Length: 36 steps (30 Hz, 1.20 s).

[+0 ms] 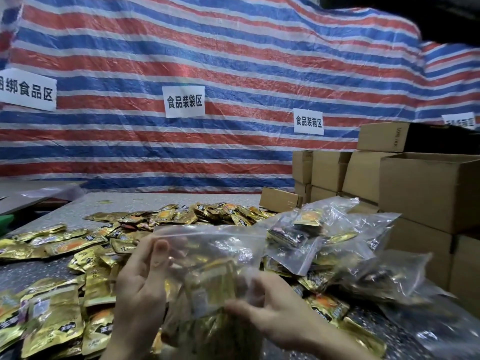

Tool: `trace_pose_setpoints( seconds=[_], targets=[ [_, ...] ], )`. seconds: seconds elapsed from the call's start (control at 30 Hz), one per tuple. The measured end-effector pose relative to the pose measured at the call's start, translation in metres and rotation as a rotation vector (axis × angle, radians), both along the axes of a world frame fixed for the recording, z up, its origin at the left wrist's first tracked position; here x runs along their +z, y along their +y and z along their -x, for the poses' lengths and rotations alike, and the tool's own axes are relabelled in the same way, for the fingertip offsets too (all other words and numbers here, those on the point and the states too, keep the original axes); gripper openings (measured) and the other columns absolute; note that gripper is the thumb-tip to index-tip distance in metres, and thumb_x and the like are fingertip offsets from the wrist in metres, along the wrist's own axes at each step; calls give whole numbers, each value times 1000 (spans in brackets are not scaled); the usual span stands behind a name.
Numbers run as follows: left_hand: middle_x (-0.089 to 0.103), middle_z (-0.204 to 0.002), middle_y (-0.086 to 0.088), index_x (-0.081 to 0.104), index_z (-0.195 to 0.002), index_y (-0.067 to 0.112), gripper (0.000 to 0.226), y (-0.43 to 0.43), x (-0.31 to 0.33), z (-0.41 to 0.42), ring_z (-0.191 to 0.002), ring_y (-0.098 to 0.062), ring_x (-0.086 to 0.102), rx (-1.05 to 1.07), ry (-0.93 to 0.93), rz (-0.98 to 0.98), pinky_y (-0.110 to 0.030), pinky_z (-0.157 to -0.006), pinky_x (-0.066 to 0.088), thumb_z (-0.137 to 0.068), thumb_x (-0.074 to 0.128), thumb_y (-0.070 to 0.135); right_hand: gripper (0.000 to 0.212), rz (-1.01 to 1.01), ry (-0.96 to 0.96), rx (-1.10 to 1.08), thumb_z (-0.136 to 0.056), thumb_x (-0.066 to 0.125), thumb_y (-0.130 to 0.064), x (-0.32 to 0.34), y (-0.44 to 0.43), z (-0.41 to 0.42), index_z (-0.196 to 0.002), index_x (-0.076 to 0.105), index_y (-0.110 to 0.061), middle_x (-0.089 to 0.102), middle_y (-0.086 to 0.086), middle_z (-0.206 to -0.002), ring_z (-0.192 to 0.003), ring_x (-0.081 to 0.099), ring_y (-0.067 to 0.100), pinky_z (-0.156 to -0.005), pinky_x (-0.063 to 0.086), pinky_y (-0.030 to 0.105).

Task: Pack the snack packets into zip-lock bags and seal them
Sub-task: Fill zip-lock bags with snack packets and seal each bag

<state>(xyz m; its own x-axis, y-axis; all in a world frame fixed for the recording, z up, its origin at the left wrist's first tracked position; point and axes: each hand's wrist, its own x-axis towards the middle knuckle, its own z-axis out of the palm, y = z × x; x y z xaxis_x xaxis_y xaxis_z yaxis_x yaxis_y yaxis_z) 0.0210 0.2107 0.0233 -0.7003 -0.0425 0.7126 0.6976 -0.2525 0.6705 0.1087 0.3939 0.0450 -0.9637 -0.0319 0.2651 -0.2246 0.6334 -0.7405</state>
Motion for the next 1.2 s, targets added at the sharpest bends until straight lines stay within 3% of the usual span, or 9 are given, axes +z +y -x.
trace_pose_setpoints(
  seconds=[0.2, 0.33, 0.43, 0.53, 0.6, 0.7, 0.83, 0.97, 1.2],
  targets=[
    [46, -136, 34, 34, -141, 51, 59, 11, -18, 4, -116, 11, 53, 2, -63, 217, -15, -69, 55, -87, 57, 53, 25, 122, 103, -162, -89, 72, -32, 45, 26, 5, -99, 64, -11, 72, 5, -96, -88, 70, 19, -75, 59, 33],
    [47, -137, 27, 37, -139, 51, 52, 14, -25, 1, -123, 14, 45, 74, 50, 454, -31, -94, 45, -89, 52, 53, 19, 248, 193, -391, -92, 70, -22, 92, 68, 34, -80, 60, -11, 69, 3, -78, -60, 65, 7, -46, 46, 16],
    [50, -133, 27, 42, -133, 52, 48, 15, -27, -1, -121, 12, 47, 48, 86, 505, -13, -86, 49, -85, 50, 51, 29, 204, 296, -595, -94, 70, -21, 122, 108, 58, -70, 57, -12, 59, 2, -61, -42, 52, 8, -38, 40, 20],
    [49, -127, 39, 46, -128, 52, 41, 15, -27, -3, -119, 11, 49, 65, 135, 551, -14, -84, 43, -87, 50, 49, 23, -26, 317, -833, -93, 68, -24, 124, 142, 82, -75, 59, -12, 53, -1, -56, -51, 50, 15, -51, 45, 31],
    [50, -126, 39, 50, -126, 51, 38, 14, -28, -2, -118, 9, 51, 82, 153, 565, -17, -88, 40, -89, 52, 43, 26, -324, 135, -961, -96, 60, -25, 105, 154, 92, -111, 64, -4, 68, 9, -87, -79, 64, 25, -77, 53, 39],
    [52, -125, 37, 53, -125, 49, 30, 13, -29, 1, -116, 8, 52, 87, 152, 557, -20, -88, 41, -96, 54, 40, 70, -569, -96, -1173, -97, 55, -28, 76, 161, 100, -149, 27, 10, 54, 25, -138, -130, 47, 40, -111, 36, 47],
    [56, -120, 33, 56, -122, 44, 33, 11, -27, 2, -113, 4, 55, 89, 149, 549, -23, -87, 44, -90, 52, 40, 75, -590, -39, -1308, -98, 54, -37, 85, 154, 102, -148, 23, 10, 42, 25, -146, -130, 41, 37, -107, 33, 43],
    [56, -121, 33, 55, -120, 46, 30, 12, -27, 3, -115, 4, 55, 88, 168, 562, -25, -89, 45, -91, 52, 41, 91, -568, 107, -1207, -92, 59, -46, 97, 123, 92, -152, 14, 7, 27, 25, -155, -140, 28, 39, -113, 25, 52],
    [63, -109, 25, 61, -118, 37, 27, 11, -33, 10, -102, -3, 62, 180, 125, 526, -24, -81, 51, -92, 54, 40, 21, -242, 543, -388, -90, 60, -38, 13, 0, 86, -107, 58, -25, 56, -9, -106, -95, 55, 9, -83, 52, 36]
  ],
)
